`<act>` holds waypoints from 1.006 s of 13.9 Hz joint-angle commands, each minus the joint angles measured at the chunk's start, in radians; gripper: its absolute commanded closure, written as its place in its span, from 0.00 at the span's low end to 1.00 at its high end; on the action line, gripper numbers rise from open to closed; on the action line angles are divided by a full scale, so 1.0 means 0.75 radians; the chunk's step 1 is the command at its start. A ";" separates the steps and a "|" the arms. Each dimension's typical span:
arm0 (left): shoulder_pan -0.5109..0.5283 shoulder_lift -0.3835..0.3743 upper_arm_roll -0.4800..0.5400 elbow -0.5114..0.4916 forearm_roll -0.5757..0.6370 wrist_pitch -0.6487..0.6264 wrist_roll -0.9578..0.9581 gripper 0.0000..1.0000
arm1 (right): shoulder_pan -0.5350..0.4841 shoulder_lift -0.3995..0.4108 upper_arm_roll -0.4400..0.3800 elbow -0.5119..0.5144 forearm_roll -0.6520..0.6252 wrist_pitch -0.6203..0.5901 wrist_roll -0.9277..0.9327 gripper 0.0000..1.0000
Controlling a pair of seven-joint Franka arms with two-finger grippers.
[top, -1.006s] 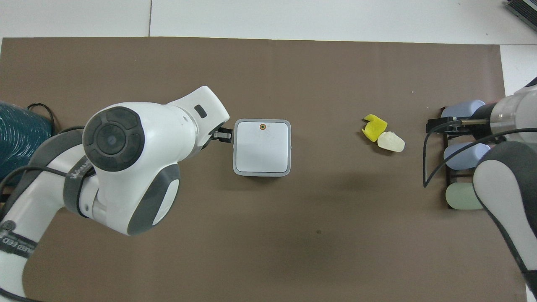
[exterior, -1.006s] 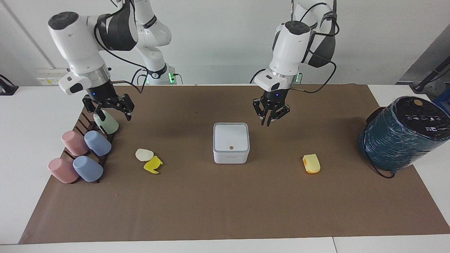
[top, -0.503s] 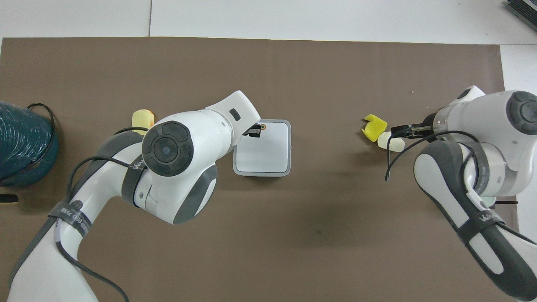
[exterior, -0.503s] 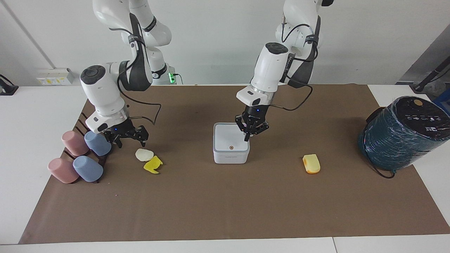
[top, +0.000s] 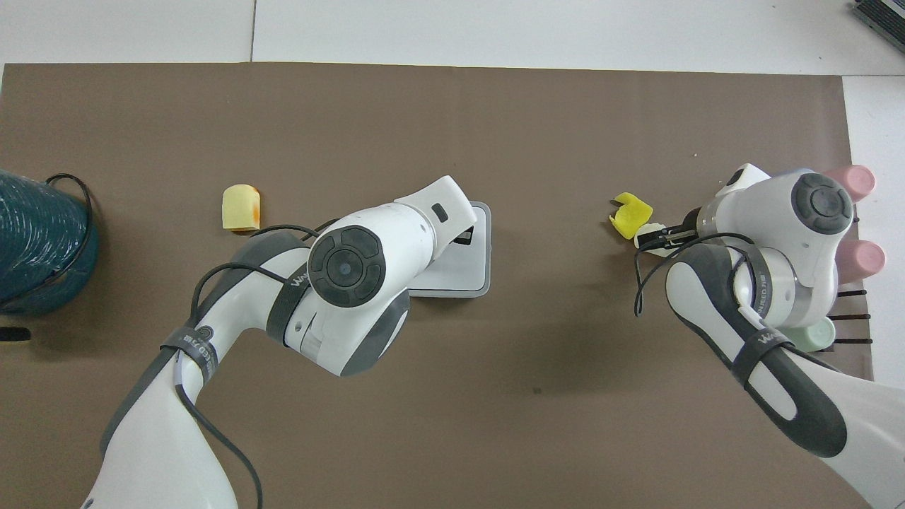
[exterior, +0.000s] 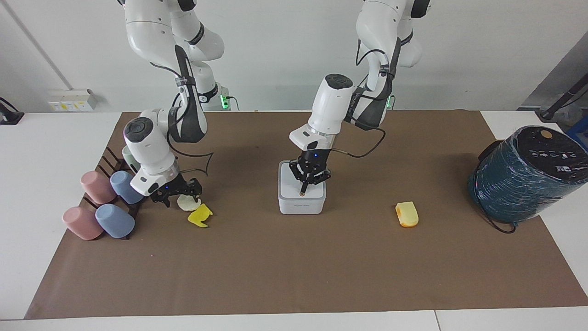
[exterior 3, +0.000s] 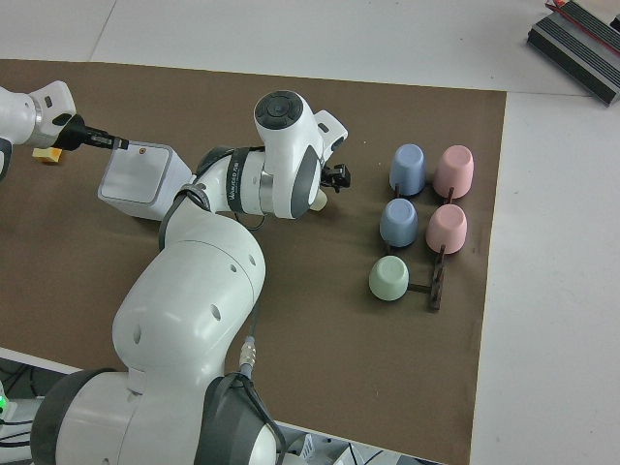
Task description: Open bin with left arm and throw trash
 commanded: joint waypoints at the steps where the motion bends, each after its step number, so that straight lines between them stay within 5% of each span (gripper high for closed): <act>1: -0.029 -0.008 0.018 0.001 -0.019 -0.060 -0.016 1.00 | -0.007 0.009 0.008 -0.020 0.114 0.023 -0.136 0.17; 2: -0.027 -0.042 0.018 0.001 -0.019 -0.142 -0.014 1.00 | -0.009 0.015 0.008 -0.020 0.116 0.023 -0.145 0.47; 3: -0.027 -0.083 0.018 0.001 -0.019 -0.246 -0.014 1.00 | -0.007 0.015 0.008 -0.020 0.116 0.023 -0.132 0.91; 4: -0.023 -0.132 0.018 0.001 -0.019 -0.362 -0.012 1.00 | -0.005 0.015 0.008 -0.018 0.116 0.021 -0.128 1.00; 10: -0.013 -0.288 0.018 -0.012 -0.017 -1.027 0.009 1.00 | -0.007 -0.001 0.008 0.054 0.116 -0.106 -0.079 1.00; 14: 0.038 -0.309 0.029 -0.042 -0.017 -1.104 0.060 1.00 | -0.007 -0.046 0.034 0.295 0.120 -0.426 0.174 1.00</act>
